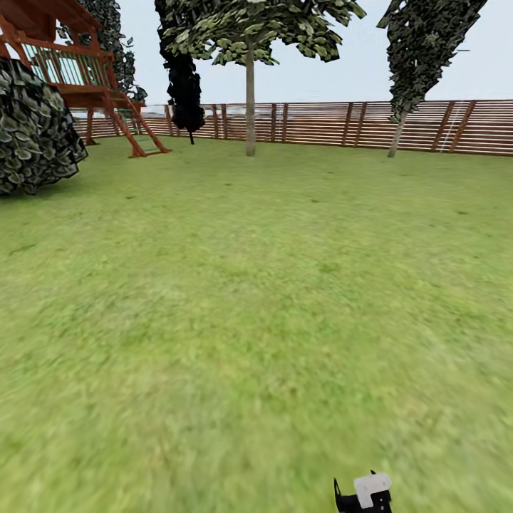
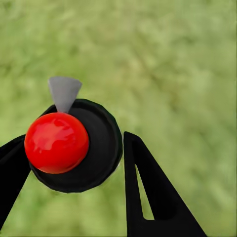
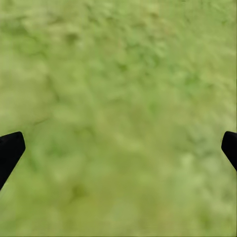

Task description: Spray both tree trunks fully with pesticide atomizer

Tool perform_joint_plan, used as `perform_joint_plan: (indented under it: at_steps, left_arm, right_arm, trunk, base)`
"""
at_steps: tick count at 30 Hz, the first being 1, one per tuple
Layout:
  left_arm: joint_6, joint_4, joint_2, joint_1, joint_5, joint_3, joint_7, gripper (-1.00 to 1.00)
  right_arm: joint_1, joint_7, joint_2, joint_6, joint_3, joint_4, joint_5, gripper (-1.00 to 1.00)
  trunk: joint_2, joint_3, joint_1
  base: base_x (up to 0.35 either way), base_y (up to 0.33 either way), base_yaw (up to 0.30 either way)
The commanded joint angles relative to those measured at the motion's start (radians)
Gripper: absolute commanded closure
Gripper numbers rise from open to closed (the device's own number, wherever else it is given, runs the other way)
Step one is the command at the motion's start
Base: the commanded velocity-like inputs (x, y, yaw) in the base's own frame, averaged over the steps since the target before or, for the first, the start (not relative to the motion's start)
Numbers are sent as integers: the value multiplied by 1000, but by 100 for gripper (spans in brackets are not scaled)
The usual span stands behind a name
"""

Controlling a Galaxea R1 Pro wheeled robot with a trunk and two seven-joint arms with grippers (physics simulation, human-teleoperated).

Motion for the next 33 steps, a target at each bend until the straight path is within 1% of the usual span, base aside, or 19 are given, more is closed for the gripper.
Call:
perform_joint_plan:
  at_steps: [1, 33]
  left_arm:
    - [-3, 1, 0, -1, -4, 5, -1, 100]
    - [-3, 2, 0, -1, -4, 4, -1, 100]
  right_arm:
    - [-1, -4, 0, -3, -7, 1, 11, -100]
    - [-1, -5, 0, -3, -7, 1, 11, -100]
  trunk:
    - [0, -1, 0]
    - [0, -1, 0]
  base:
    - [321, 99, 0]
    - [321, 99, 0]
